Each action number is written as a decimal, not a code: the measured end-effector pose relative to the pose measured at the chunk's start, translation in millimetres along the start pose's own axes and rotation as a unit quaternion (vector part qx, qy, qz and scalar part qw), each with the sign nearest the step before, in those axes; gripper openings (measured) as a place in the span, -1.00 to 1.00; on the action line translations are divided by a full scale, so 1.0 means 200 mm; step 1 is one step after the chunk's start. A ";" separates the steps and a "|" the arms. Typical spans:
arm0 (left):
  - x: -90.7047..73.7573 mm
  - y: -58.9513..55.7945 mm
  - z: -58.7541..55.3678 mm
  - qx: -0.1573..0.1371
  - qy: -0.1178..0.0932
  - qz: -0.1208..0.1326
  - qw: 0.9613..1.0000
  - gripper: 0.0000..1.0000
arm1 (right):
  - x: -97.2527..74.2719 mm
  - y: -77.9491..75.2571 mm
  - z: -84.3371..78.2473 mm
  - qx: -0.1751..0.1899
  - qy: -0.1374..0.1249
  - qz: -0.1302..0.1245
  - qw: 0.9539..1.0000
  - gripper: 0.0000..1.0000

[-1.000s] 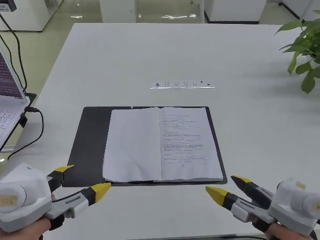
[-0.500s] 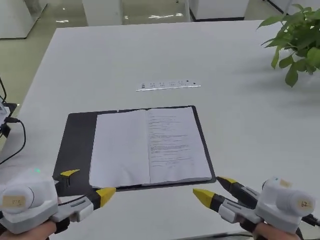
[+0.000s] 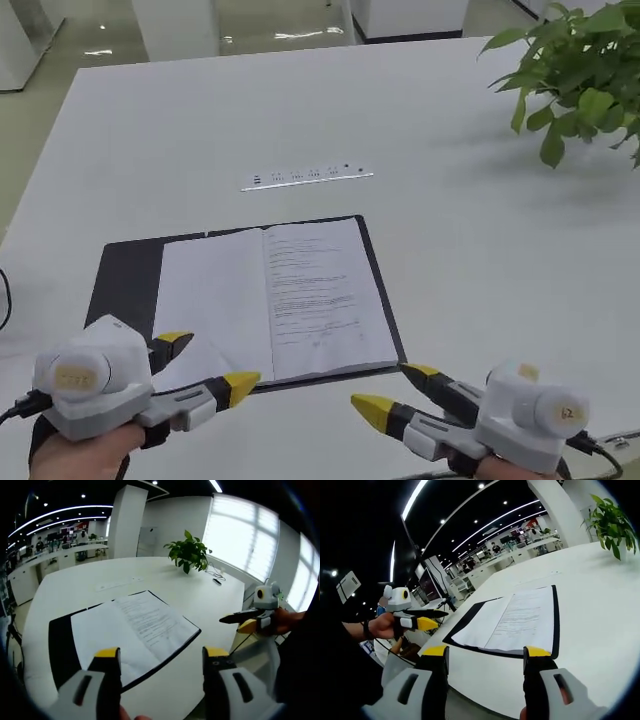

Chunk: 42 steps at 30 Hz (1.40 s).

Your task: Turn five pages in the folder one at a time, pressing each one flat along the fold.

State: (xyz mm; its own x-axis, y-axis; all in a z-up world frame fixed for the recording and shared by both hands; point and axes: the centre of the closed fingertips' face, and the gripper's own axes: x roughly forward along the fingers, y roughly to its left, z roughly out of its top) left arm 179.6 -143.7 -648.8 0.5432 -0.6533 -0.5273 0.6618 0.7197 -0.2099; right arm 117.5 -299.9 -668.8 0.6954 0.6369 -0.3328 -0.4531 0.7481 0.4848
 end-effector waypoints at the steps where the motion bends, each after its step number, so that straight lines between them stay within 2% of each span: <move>1: 0.03 -0.01 0.00 0.005 0.004 -0.003 1.000 0.32 | 0.00 0.00 0.00 0.000 0.001 0.000 1.000 0.18; 3: 0.07 -0.01 0.01 0.010 0.008 -0.009 1.000 0.32 | 0.00 -0.01 0.00 0.001 0.001 -0.002 1.000 0.18; 4: 0.10 -0.03 0.01 0.014 0.011 -0.013 1.000 0.33 | 0.00 -0.01 0.00 0.001 -0.001 -0.003 1.000 0.18; 7: 0.18 -0.04 0.02 0.023 0.018 -0.024 0.999 0.33 | -0.01 -0.02 0.00 0.008 -0.003 -0.008 1.000 0.19; 11: 0.29 -0.11 0.02 0.038 0.030 -0.041 0.998 0.33 | -0.01 -0.03 0.00 0.008 0.000 -0.012 1.000 0.20; 13: 0.35 -0.14 0.01 0.047 0.039 -0.048 0.997 0.32 | -0.02 -0.05 0.00 -0.010 0.007 -0.023 1.000 0.20; 15: 0.42 -0.14 -0.01 0.057 0.048 -0.052 0.996 0.32 | -0.02 -0.05 0.00 -0.005 0.008 -0.022 1.000 0.21; 17: 0.49 -0.19 -0.02 0.064 0.057 -0.062 0.994 0.32 | -0.02 -0.06 -0.01 0.004 0.011 -0.019 1.000 0.22; 21: 0.57 -0.23 -0.03 0.082 0.072 -0.070 0.992 0.32 | -0.03 -0.07 -0.03 0.005 0.023 -0.020 1.000 0.23; 27: 0.68 -0.29 -0.01 0.092 0.077 -0.078 0.990 0.31 | -0.04 -0.11 -0.03 0.019 0.024 -0.023 0.999 0.24; 30: 0.74 -0.33 0.02 0.095 0.065 -0.090 0.989 0.30 | -0.04 -0.13 -0.03 0.021 0.026 -0.026 0.999 0.24; 38: 0.87 -0.38 -0.01 0.105 0.080 -0.086 0.988 0.31 | -0.05 -0.16 -0.04 0.033 0.028 -0.029 0.999 0.24; 42: 0.94 -0.38 -0.03 0.116 0.089 -0.070 0.987 0.33 | -0.07 -0.17 -0.05 0.045 0.026 -0.033 0.998 0.23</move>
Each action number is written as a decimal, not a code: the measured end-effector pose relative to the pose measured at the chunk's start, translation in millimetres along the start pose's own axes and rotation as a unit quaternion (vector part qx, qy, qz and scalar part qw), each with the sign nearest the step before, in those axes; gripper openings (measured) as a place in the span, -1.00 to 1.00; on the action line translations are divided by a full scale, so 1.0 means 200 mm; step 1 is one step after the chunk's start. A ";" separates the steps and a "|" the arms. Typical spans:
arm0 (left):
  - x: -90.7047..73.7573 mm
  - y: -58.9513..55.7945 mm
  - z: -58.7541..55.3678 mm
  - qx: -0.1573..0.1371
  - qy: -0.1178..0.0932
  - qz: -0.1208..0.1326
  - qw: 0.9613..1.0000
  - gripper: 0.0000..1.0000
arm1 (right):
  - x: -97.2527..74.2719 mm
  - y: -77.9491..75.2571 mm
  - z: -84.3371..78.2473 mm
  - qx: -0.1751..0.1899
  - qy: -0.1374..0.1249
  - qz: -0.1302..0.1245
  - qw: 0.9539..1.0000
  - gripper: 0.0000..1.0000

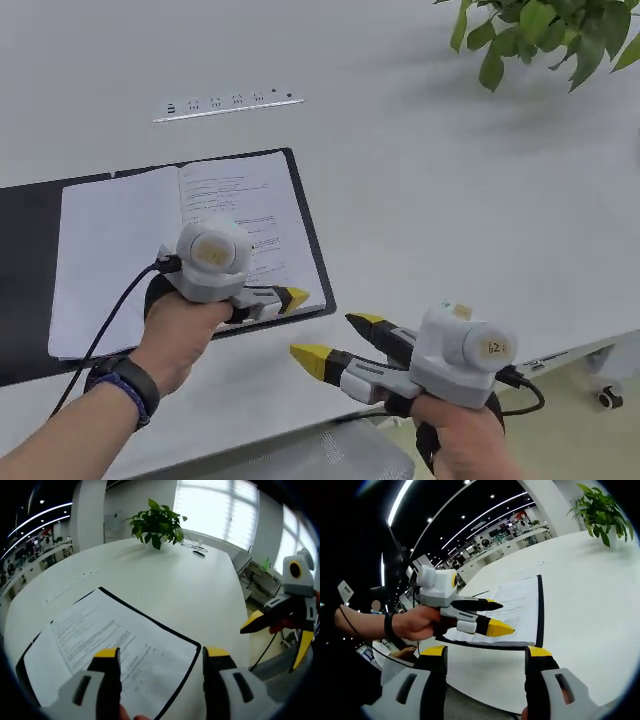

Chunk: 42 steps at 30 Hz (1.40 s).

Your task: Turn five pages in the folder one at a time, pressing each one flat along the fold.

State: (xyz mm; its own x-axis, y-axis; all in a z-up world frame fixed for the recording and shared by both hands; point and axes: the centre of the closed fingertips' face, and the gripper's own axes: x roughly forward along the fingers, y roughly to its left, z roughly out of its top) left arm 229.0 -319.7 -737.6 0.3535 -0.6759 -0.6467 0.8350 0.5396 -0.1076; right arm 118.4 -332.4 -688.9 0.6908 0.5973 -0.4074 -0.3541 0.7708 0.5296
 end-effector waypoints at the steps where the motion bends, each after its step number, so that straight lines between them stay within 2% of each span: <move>1: 0.02 0.01 -0.01 0.008 0.008 0.013 1.000 0.34 | 0.00 -0.01 -0.01 0.006 0.000 -0.001 1.000 0.23; 8: 0.14 0.01 -0.02 -0.002 0.010 0.014 1.000 0.35 | -0.01 -0.03 -0.02 0.016 0.001 -0.004 1.000 0.22; 11: 0.18 0.00 -0.05 -0.004 0.019 0.015 1.000 0.37 | -0.01 -0.03 -0.01 0.020 -0.002 -0.004 1.000 0.22; 15: 0.21 -0.02 -0.10 0.009 0.035 0.016 0.999 0.39 | -0.02 -0.05 -0.01 0.026 0.000 -0.008 1.000 0.20; 18: 0.23 -0.02 -0.14 0.029 0.043 0.027 0.998 0.39 | -0.03 -0.06 -0.01 0.039 -0.006 -0.009 0.999 0.17; 22: 0.23 -0.02 -0.12 0.014 0.034 0.034 0.999 0.41 | -0.03 -0.06 -0.02 0.044 -0.009 -0.009 0.999 0.16; 24: 0.23 -0.01 -0.12 0.016 0.032 0.034 0.999 0.41 | -0.03 -0.06 -0.02 0.044 -0.008 -0.008 0.999 0.16; 30: 0.22 -0.01 -0.12 0.006 0.021 0.022 1.000 0.41 | -0.04 -0.06 -0.02 0.045 -0.009 -0.007 0.999 0.15; 32: 0.22 -0.01 -0.11 -0.010 0.011 0.015 1.000 0.42 | -0.04 -0.07 -0.02 0.047 -0.011 -0.006 0.999 0.15; 33: 0.21 -0.02 -0.10 -0.030 0.001 0.009 1.000 0.44 | -0.05 -0.07 -0.02 0.048 -0.013 -0.005 0.999 0.14; 36: 0.21 -0.01 -0.09 -0.038 -0.003 0.010 0.999 0.47 | -0.05 -0.07 -0.02 0.049 -0.012 -0.003 0.999 0.14; 40: 0.22 -0.01 -0.10 -0.020 0.002 0.030 0.999 0.37 | -0.05 -0.07 -0.01 0.047 -0.013 -0.001 0.999 0.14; 42: 0.22 0.00 -0.12 0.013 0.016 0.039 0.999 0.32 | -0.05 -0.06 -0.01 0.046 -0.013 0.000 0.999 0.14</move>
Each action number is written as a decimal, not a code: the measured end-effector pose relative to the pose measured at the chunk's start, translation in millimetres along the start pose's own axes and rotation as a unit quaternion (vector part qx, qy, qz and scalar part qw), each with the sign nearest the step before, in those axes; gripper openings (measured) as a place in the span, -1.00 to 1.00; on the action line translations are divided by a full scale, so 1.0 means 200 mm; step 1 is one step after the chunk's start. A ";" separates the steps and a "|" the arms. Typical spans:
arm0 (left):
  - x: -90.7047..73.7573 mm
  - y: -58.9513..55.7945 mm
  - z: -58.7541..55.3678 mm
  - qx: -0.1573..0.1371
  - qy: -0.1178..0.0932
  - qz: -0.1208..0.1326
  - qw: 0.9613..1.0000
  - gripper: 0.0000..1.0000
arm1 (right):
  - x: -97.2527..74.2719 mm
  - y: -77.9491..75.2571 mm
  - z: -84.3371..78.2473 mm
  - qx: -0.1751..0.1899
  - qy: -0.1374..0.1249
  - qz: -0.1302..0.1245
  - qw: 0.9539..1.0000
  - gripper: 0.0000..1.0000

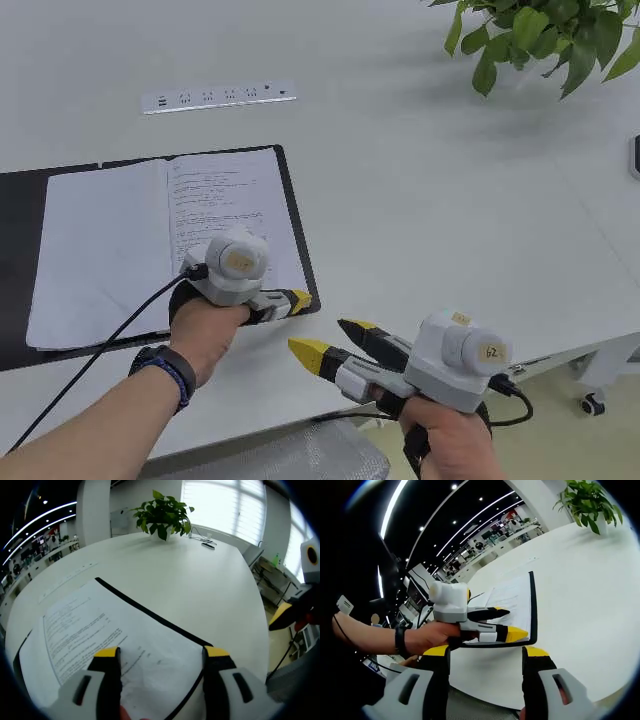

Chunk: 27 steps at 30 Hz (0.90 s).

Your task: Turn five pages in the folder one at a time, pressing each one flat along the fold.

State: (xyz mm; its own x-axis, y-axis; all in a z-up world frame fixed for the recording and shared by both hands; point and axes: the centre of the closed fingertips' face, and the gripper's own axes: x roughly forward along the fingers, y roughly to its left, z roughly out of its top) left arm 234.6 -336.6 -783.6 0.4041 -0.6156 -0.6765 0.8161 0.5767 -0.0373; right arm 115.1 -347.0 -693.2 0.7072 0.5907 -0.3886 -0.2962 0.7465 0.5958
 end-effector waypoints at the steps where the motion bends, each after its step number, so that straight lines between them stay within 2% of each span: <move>1: 0.00 -0.01 0.00 -0.009 -0.003 -0.003 1.000 0.32 | 0.00 0.00 0.00 0.000 0.000 0.000 1.000 0.14; 6: -0.01 0.02 0.00 -0.013 -0.013 -0.003 1.000 0.25 | 0.00 0.01 0.00 -0.006 0.005 0.001 1.000 0.13; 12: -0.02 0.05 0.01 -0.015 -0.024 -0.008 1.000 0.10 | 0.01 0.01 0.01 -0.013 0.010 -0.002 1.000 0.11; 15: -0.03 0.08 0.01 -0.025 -0.023 -0.007 0.999 -0.02 | 0.02 0.01 0.00 -0.015 0.014 -0.003 1.000 0.08; 19: -0.06 0.08 0.00 -0.042 -0.027 -0.010 0.999 -0.19 | 0.04 0.03 0.01 -0.025 0.016 -0.002 1.000 0.02; 23: -0.09 0.09 -0.02 -0.075 -0.036 -0.012 0.996 -0.39 | 0.09 0.03 0.01 -0.030 0.025 0.002 0.999 0.02; 27: -0.12 0.11 -0.03 -0.100 -0.045 -0.009 0.994 -0.60 | 0.14 0.00 0.04 -0.040 0.034 0.006 0.999 0.02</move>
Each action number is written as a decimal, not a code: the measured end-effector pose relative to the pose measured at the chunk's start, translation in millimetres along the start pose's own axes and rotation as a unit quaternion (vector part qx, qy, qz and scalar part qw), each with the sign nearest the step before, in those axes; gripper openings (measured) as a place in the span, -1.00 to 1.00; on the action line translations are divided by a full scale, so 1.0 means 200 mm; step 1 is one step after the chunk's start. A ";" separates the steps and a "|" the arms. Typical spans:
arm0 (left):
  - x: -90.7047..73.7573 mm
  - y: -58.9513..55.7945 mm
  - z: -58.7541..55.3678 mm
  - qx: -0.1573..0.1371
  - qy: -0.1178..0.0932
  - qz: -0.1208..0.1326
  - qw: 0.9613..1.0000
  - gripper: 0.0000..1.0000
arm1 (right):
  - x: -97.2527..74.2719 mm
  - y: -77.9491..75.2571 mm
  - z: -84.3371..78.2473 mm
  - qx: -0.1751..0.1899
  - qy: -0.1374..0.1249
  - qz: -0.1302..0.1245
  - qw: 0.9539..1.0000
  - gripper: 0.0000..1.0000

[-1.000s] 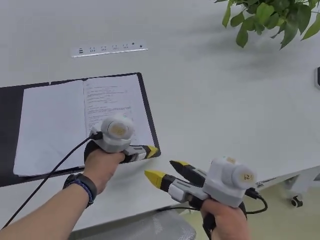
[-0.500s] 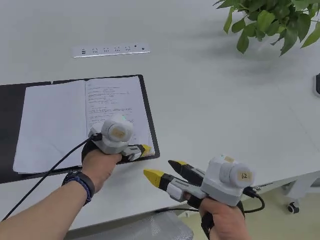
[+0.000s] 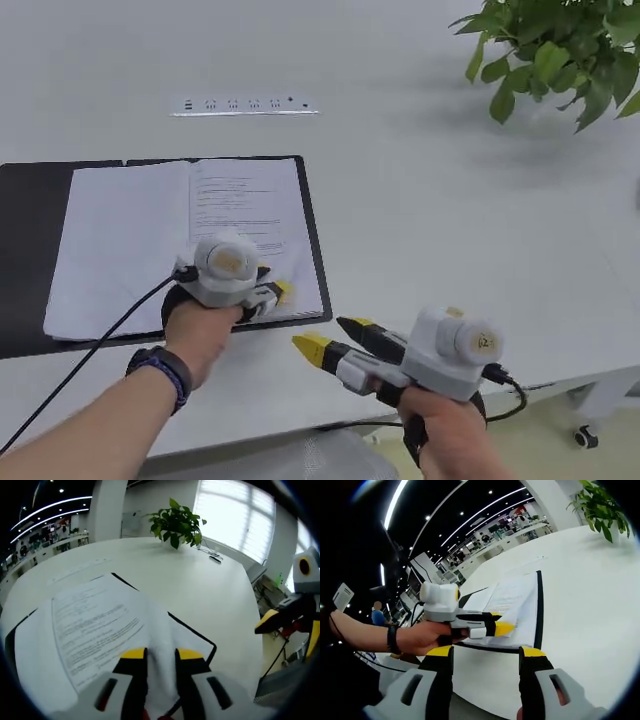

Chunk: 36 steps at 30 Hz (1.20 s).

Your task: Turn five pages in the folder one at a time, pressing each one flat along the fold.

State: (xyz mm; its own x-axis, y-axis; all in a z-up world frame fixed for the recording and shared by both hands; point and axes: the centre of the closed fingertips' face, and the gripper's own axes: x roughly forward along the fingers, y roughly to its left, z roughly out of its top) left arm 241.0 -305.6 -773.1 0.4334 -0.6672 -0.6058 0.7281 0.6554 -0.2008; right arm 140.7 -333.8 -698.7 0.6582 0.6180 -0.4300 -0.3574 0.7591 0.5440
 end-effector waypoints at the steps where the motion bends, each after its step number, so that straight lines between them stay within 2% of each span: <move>1: -0.01 0.00 0.00 -0.001 0.000 0.000 1.000 -0.63 | 0.01 -0.01 0.01 -0.001 0.000 0.001 1.000 0.02; 6: -0.05 0.02 0.01 -0.015 -0.010 0.008 1.000 -0.80 | 0.06 -0.06 0.10 -0.003 -0.004 0.006 1.000 0.02; 16: -0.11 0.02 0.02 -0.027 -0.022 0.015 0.999 -0.90 | 0.19 -0.11 0.19 0.000 -0.002 0.019 1.000 -0.02; 21: -0.13 0.02 0.03 -0.028 -0.027 0.017 0.999 -0.92 | 0.33 -0.12 0.27 0.005 -0.005 0.034 0.999 -0.03; 27: -0.14 0.01 0.05 -0.024 -0.031 0.013 0.999 -0.90 | 0.49 -0.12 0.31 0.017 0.000 0.057 0.998 -0.04; 30: -0.14 0.00 0.05 -0.024 -0.030 0.011 0.999 -0.86 | 0.54 -0.10 0.32 0.023 0.004 0.074 0.997 -0.15; 32: -0.14 -0.02 0.05 -0.022 -0.029 0.004 0.999 -0.79 | 0.54 -0.10 0.32 0.026 0.009 0.084 0.996 -0.40; 33: -0.15 -0.02 0.05 -0.021 -0.027 0.001 0.999 -0.75 | 0.54 -0.10 0.32 0.027 0.009 0.083 0.996 -0.59; 34: -0.15 -0.03 0.05 -0.019 -0.029 0.000 0.999 -0.72 | 0.54 -0.11 0.31 0.029 0.008 0.082 0.996 -0.70; 36: -0.16 -0.04 0.06 -0.020 -0.032 -0.003 0.999 -0.68 | 0.52 -0.12 0.32 0.034 0.004 0.081 0.996 -0.77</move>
State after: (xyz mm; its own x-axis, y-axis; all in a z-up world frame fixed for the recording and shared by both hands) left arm 228.3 -293.6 -743.7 0.4638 -0.6915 -0.5538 0.7094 0.6643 -0.2354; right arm 260.2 -300.5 -710.5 0.5902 0.7330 -0.3382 -0.4128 0.6341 0.6539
